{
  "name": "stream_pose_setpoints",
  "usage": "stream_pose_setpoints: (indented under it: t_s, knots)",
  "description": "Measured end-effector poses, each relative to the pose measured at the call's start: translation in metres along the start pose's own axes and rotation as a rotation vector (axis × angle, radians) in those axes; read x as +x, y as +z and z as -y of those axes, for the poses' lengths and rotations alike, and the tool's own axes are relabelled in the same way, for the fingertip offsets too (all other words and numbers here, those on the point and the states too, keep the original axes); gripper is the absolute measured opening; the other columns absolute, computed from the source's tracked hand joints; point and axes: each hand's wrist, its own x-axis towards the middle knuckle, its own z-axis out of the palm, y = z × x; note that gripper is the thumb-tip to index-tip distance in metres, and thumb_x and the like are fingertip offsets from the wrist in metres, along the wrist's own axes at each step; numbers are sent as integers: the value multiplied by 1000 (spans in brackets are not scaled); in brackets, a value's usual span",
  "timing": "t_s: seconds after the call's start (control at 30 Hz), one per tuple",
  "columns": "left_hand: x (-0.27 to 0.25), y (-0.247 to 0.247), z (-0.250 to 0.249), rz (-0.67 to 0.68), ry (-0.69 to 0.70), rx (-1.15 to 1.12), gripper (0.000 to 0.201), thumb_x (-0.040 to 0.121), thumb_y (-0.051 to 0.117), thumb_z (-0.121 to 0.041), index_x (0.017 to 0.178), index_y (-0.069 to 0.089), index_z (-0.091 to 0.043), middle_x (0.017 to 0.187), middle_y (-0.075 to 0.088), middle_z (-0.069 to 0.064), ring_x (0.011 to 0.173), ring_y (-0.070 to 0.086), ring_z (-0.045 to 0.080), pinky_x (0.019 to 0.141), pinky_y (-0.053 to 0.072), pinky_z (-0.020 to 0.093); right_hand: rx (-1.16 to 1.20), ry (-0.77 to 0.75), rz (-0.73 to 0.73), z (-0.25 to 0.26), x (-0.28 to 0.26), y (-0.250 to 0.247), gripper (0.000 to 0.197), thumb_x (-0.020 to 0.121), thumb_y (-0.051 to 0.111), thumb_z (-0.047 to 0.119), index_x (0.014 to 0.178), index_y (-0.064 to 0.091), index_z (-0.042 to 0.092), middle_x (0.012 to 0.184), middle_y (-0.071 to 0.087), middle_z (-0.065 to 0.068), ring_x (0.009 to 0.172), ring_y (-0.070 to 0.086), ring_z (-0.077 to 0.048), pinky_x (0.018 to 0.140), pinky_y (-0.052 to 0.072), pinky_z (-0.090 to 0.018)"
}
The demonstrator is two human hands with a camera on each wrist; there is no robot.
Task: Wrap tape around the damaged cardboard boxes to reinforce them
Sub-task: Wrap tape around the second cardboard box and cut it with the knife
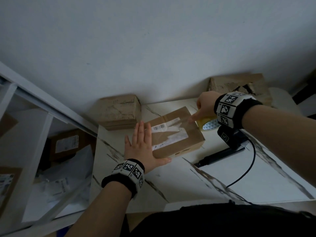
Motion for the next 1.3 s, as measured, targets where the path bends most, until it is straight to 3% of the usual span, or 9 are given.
stream_pose_setpoints:
  t_s: [0.1, 0.27, 0.57, 0.67, 0.77, 0.87, 1.07, 1.2, 1.3]
  knots:
    - [0, 0, 0, 2, -2, 3, 138, 55, 42, -92, 140, -35, -15, 149, -40, 5, 140, -30, 21, 116, -4, 55, -24, 6, 48, -1, 4, 7, 56, 67, 69, 66, 64, 55, 11, 59, 51, 0, 56, 47, -14, 47, 34, -23]
    - [3, 1, 0, 17, -10, 16, 138, 54, 40, -94, 140, -34, -16, 147, -42, 5, 139, -33, 21, 115, -3, 56, -17, 24, 75, -6, 10, 20, 62, 67, 66, 70, 57, 46, 12, 55, 44, 0, 52, 41, -13, 46, 29, -24]
    - [3, 0, -2, 52, -19, 40, 138, 55, 38, -93, 138, -38, -15, 145, -45, 7, 138, -35, 23, 115, -4, 57, 136, 20, 91, -20, 23, 37, 66, 60, 67, 74, 72, 63, 9, 69, 58, -4, 64, 53, -17, 57, 40, -27]
    - [3, -5, -8, 84, -38, 78, 137, 60, 41, -90, 136, -39, -9, 144, -45, 12, 137, -35, 27, 114, -8, 58, 180, 8, 67, -21, 24, 41, 63, 59, 69, 72, 71, 61, 10, 68, 57, -3, 63, 52, -15, 54, 39, -25]
    - [5, -9, -29, 57, 63, 132, 131, 70, 46, -81, 135, -38, -6, 143, -44, 17, 136, -35, 33, 112, -16, 54, 200, 6, 41, -21, 24, 42, 60, 59, 71, 69, 67, 57, 11, 65, 54, -1, 61, 50, -14, 52, 37, -24]
    - [12, -7, -57, 68, 198, 115, 124, 74, 46, -78, 137, -36, -9, 139, -48, 12, 135, -37, 30, 111, -21, 50, 185, 4, 21, -21, 24, 45, 58, 59, 71, 70, 64, 56, 14, 65, 55, 1, 63, 52, -14, 54, 39, -25]
    - [20, -16, -72, 130, 150, 98, 126, 73, 50, -77, 143, -28, -8, 148, -38, 14, 138, -32, 33, 112, -12, 59, 198, -20, -14, -24, 19, 47, 57, 61, 67, 73, 74, 60, 18, 75, 61, 1, 72, 58, -15, 65, 48, -28]
    - [35, -34, -98, 158, 59, 65, 137, 62, 67, -72, 143, -30, -17, 146, -42, 12, 135, -31, 45, 102, 5, 76, 192, -67, 0, -23, 10, 49, 56, 67, 64, 71, 85, 61, 19, 83, 63, 2, 78, 58, -16, 66, 48, -29]
    - [42, -35, -104, 176, 35, 99, 141, 58, 71, -72, 142, -31, -23, 150, -36, 11, 137, -26, 46, 97, 9, 80, 245, -82, -11, -29, 5, 50, 52, 68, 66, 67, 91, 60, 21, 86, 61, 4, 81, 57, -15, 69, 48, -28]
